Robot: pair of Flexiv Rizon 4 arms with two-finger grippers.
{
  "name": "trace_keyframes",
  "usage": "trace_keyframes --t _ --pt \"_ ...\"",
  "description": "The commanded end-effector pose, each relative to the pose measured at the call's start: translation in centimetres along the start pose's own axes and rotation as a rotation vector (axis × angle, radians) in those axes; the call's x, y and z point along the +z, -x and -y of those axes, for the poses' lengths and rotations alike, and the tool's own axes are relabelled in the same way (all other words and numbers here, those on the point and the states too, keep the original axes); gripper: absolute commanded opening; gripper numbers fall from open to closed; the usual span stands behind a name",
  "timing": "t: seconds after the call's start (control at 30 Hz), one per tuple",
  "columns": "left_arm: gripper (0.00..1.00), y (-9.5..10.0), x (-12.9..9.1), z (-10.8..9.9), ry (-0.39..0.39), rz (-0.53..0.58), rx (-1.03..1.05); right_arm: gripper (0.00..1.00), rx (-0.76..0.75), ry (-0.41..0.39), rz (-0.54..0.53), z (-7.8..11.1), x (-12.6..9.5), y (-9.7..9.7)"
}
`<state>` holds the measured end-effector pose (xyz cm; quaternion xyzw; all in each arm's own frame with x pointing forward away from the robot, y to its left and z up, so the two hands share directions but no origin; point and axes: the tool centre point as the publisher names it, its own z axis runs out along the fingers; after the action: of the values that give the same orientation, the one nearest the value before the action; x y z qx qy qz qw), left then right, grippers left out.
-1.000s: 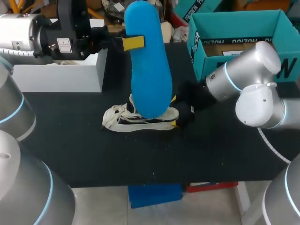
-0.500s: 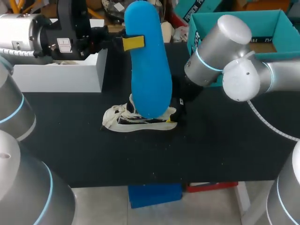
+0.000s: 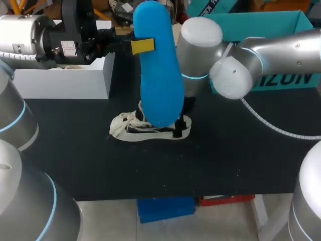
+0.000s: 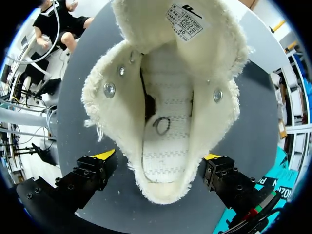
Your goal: Take the shoe out of the shoebox, open the shoe tongue, remove and reinsert the insole, then place the shoe into the shoebox
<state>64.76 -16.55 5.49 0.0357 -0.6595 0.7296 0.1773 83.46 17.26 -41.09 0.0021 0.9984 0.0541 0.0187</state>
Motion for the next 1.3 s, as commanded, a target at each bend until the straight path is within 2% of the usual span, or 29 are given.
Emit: trace_keyframes --t 0.03,0.53,0.67,0.97,1.07,1.2,1.3 --pt "0.00 0.0 0.1 -0.1 -0.001 0.003 0.001 1.00 0.005 -0.205 0.000 -0.6 0.5 -0.1" --pt "0.00 0.0 0.1 -0.1 -0.001 0.003 0.001 1.00 0.017 -0.163 0.009 -0.5 0.6 0.1" --pt "0.00 0.0 0.1 -0.1 -0.001 0.003 0.001 1.00 0.028 -0.110 0.031 -0.2 0.1 0.3" --pt "0.00 0.0 0.1 -0.1 -0.001 0.003 0.001 1.00 0.039 0.101 0.072 1.2 -0.9 0.9" --pt "0.00 0.0 0.1 -0.1 -0.001 0.003 0.001 1.00 0.042 0.213 0.084 1.7 -1.0 1.1" --pt "0.00 0.0 0.1 -0.1 -0.001 0.003 0.001 1.00 0.035 0.316 0.088 2.0 -1.2 1.4" --pt "0.00 0.0 0.1 -0.1 -0.001 0.003 0.001 1.00 0.036 0.438 0.092 2.1 -1.2 1.6"
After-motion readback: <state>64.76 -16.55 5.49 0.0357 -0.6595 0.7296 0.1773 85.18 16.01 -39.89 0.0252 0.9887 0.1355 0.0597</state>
